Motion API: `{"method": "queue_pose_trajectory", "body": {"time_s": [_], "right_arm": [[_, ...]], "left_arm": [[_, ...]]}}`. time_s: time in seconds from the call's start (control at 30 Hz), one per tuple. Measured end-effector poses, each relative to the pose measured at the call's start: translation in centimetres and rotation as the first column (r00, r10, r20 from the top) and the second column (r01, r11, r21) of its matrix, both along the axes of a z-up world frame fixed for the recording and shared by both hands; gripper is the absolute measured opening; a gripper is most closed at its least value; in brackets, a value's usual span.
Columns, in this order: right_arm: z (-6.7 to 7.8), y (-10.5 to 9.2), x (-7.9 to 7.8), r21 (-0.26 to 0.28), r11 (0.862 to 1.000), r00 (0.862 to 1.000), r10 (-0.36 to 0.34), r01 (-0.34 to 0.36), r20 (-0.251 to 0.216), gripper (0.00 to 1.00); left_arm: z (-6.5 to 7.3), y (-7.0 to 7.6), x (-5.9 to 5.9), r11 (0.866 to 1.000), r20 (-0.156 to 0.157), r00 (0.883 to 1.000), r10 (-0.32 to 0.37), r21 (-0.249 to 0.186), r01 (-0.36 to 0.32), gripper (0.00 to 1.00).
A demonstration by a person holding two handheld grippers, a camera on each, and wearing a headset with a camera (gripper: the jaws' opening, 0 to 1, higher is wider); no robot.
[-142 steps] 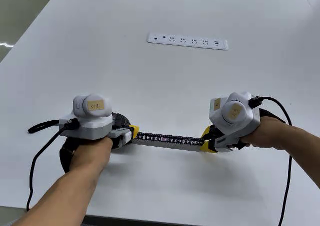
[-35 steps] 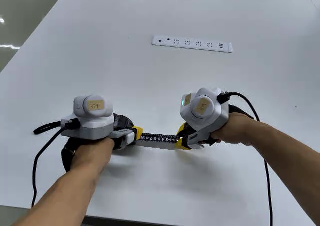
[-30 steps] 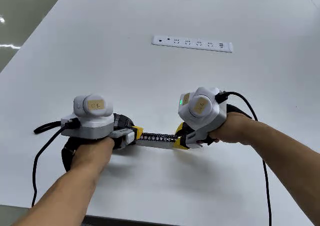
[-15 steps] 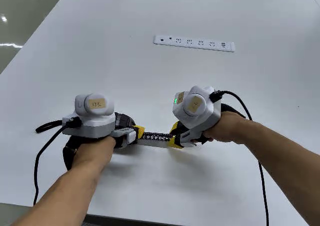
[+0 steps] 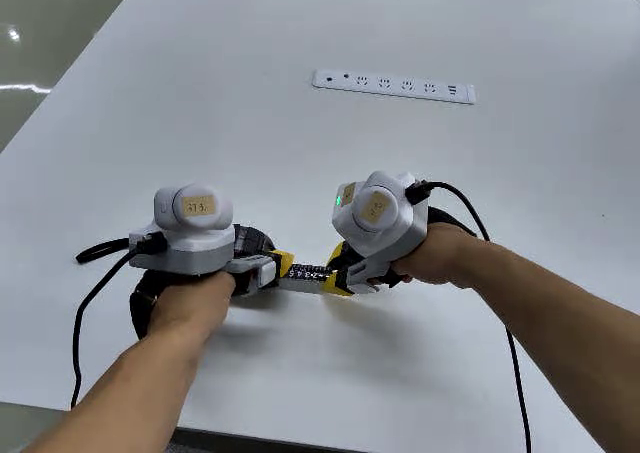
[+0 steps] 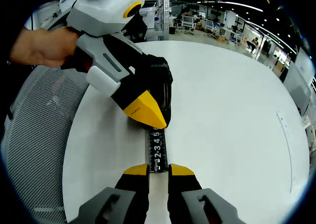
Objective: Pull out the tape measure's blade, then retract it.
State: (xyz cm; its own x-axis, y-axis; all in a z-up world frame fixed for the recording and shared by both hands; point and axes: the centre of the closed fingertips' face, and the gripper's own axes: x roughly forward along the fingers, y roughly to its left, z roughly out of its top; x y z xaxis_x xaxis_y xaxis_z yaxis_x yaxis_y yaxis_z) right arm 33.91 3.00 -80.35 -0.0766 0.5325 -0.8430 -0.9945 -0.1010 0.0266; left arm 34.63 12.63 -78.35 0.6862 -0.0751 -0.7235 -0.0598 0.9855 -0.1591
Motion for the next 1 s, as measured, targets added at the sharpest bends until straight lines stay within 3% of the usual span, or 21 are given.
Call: {"method": "queue_pose_trajectory", "body": {"time_s": [1.0], "right_arm": [[-0.1,4.1,-0.7,0.085,0.996,1.000,0.016,-0.016,-0.003,0.10]], "left_arm": [[0.0,0.0,-0.1,1.000,-0.005,1.000,0.005,-0.005,-0.005,0.64]]}}
